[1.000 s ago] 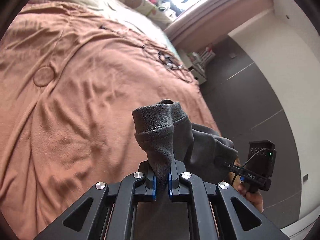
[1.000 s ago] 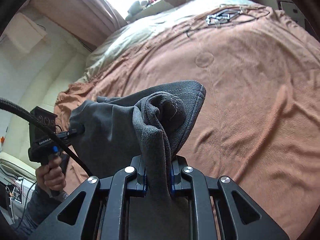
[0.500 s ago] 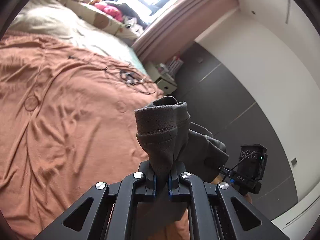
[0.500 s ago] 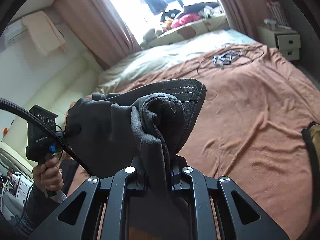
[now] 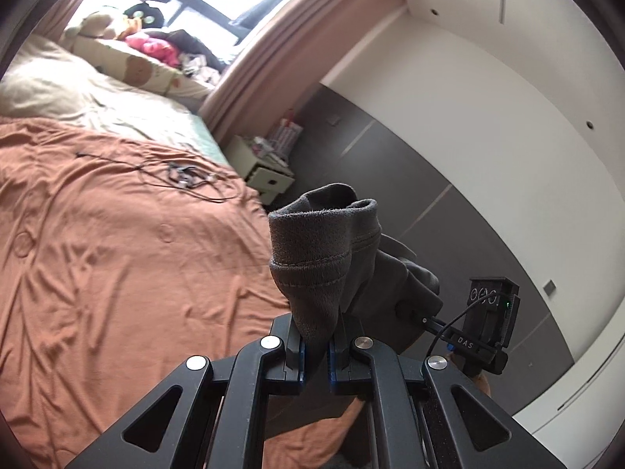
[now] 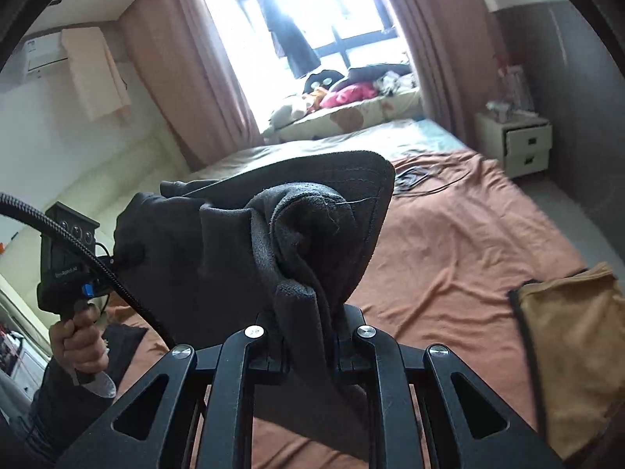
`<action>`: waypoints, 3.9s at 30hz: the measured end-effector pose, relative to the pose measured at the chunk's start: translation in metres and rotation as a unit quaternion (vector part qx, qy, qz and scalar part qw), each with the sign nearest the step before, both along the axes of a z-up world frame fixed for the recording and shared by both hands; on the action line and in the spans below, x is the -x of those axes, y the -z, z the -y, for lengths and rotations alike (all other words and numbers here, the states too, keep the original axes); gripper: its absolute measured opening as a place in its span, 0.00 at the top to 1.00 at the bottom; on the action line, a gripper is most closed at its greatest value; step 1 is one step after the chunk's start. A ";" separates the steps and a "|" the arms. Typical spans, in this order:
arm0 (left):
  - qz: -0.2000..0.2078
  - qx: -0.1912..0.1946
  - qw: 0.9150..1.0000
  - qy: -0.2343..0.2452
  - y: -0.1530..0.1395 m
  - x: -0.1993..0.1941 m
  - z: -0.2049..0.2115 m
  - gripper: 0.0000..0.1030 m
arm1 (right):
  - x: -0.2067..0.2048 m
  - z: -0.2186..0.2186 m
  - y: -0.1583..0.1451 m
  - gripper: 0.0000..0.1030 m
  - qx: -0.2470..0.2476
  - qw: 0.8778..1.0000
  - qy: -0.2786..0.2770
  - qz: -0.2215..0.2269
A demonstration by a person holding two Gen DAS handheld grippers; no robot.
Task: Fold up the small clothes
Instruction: 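Lift the folded grey shirt with both grippers and carry it toward the clothes stack, then lower the grey shirt onto the folded clothes stack and open both grippers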
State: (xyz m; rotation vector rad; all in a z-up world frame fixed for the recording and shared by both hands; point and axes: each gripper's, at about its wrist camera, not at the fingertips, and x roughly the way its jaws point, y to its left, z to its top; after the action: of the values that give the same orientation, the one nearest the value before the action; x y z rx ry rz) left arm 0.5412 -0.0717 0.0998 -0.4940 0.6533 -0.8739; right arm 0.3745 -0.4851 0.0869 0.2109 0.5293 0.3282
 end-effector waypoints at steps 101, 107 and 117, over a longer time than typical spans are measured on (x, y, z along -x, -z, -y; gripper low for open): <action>-0.009 -0.254 0.959 0.129 0.213 -0.185 0.477 0.56 | -0.062 0.094 0.073 0.85 0.084 0.942 0.243 -0.215; -0.009 -0.304 0.944 0.124 0.242 -0.200 0.498 0.57 | -0.117 0.119 0.084 0.87 0.086 0.929 0.261 -0.249; -0.054 -0.306 0.946 0.092 0.281 -0.222 0.484 0.61 | -0.173 0.143 0.096 0.92 0.083 0.915 0.295 -0.263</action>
State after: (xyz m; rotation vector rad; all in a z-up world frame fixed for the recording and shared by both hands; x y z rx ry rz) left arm 0.7635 -0.5557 -0.1812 0.0826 1.0351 -0.7694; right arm 0.5472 -0.6283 -0.0088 0.2848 0.9876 -0.3802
